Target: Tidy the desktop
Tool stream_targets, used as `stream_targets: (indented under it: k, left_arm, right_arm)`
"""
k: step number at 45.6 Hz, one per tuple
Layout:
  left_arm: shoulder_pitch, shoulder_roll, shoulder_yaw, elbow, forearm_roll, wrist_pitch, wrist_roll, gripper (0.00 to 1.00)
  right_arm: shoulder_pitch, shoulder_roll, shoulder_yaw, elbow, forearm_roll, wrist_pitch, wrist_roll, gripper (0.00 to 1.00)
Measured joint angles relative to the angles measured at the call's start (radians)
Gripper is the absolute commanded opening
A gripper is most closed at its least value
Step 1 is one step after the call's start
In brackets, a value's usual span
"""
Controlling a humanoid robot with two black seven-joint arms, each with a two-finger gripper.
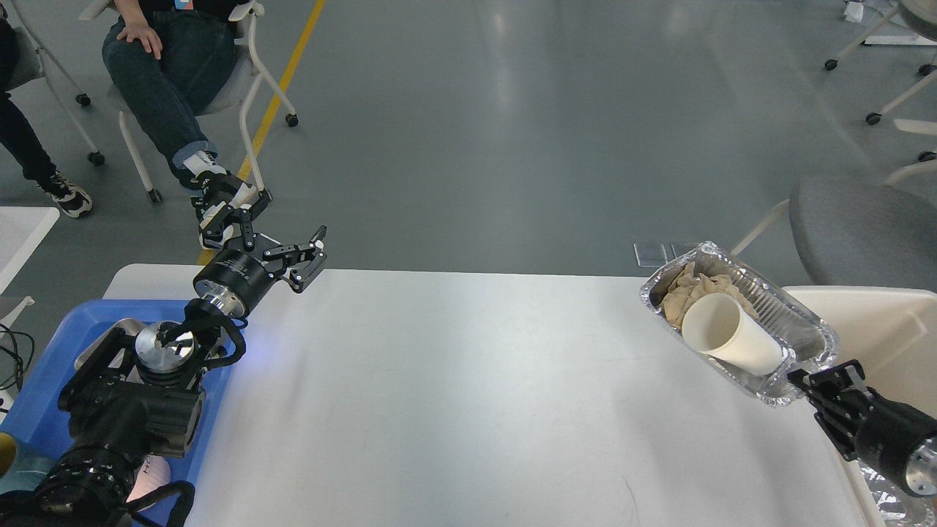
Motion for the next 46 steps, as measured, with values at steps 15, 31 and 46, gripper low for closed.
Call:
stream_targets:
  k: [15,31,46]
  left_arm:
    - [0.004,0.022,0.0,0.0,0.003,0.001,0.001,0.97]
    - [0.008,0.063,0.0,-0.002,0.003,0.002,0.001,0.97]
    - [0.017,0.104,0.0,-0.003,0.003,0.003,0.002,0.97]
  right_arm:
    - [-0.04,0.004,0.023,-0.022,0.121,-0.282,-0.001,0.0]
    - [-0.049,0.034,0.022,-0.102,0.19,-0.504,0.0,0.0]
    - [-0.011,0.062,0.019,-0.225,0.191,-0.614,0.003,0.0]
